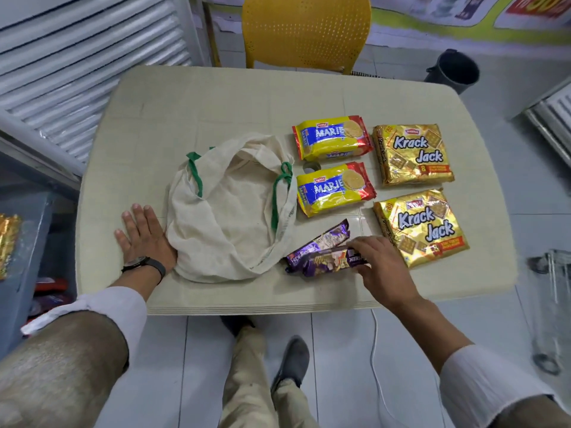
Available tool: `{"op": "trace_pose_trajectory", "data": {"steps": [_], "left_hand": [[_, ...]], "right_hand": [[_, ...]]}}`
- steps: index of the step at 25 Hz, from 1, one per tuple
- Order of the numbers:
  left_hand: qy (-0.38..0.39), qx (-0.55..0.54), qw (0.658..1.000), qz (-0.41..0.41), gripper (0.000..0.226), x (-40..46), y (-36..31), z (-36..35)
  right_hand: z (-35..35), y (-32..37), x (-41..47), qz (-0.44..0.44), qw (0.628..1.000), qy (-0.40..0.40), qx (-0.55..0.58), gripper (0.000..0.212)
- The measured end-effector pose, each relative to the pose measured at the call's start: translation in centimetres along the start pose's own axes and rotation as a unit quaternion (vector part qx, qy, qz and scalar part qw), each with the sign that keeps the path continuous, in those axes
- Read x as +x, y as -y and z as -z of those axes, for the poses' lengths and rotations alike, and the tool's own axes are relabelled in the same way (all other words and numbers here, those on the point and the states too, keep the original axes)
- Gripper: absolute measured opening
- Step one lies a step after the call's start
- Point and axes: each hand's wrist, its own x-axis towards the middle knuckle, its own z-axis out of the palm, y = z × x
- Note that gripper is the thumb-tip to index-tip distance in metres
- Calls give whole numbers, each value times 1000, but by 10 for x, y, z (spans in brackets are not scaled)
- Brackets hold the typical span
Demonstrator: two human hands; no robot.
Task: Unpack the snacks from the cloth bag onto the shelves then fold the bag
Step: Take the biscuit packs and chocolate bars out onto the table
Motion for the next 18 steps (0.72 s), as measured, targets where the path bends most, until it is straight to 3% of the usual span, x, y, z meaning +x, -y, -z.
{"op": "trace_pose_trajectory", "data": {"steps": [11,13,16,18], "left_hand": [[21,-1,1000,8,83,5,1,0],[23,-26,999,2,81,5,0,7],[-8,-185,983,4,62,-4,3,28],[-40,-369,925,85,55,-25,7,37]], "right_hand": [[-19,12,0,7,994,104,-38,59],[-15,20,2,1,996,83,-42,58],[-11,52,20,14,999,-42,-1,46],[-12,85,51,9,995,-86,42,41]]}}
